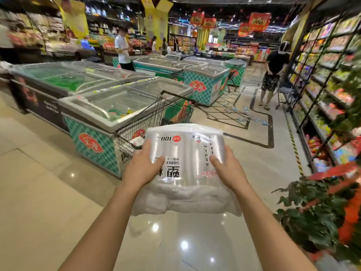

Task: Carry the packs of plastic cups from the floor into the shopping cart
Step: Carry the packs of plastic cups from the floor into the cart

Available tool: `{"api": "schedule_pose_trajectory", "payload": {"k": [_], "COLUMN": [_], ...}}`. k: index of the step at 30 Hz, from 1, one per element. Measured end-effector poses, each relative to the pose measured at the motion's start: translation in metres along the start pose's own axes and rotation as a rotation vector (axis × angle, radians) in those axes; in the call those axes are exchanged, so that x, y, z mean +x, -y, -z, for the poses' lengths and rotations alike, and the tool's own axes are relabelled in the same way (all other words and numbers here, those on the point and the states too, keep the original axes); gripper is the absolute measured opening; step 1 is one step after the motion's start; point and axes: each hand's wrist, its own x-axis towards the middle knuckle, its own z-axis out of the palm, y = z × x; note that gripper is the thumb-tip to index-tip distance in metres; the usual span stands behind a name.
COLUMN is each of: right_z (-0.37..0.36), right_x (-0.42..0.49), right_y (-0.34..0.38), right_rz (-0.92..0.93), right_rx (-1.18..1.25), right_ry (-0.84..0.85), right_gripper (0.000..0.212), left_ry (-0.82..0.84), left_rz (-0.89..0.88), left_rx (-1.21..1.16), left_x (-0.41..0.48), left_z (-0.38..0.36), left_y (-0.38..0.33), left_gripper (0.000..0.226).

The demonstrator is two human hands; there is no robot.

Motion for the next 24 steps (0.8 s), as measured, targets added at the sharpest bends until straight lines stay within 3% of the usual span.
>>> {"api": "schedule_pose_trajectory", "payload": {"k": [10, 16, 24], "right_z": [-0.078, -0.128, -0.175], "right_x": [0.219, 0.358, 0.566], "right_y": [0.008, -0.025, -0.051], "right_rz": [0.048, 0.065, 0.165], "right_rx": [0.012, 0.050, 0.042], "right_ry": [0.059, 0.152, 0.299], "right_gripper": [0.068, 0.073, 0.072], "left_ry": [-0.010, 0.009, -0.084], "left_rz": [0.118, 0.206, 0.335], "left_rx": [0.015, 0.007, -0.046], "left_x": [0.195, 0.309, 0.471], "left_z": [-0.022, -0.076, -0.145], "left_y": [0.029, 0.051, 0.049], "left_gripper": [0.078, 0.081, 0.075]}}
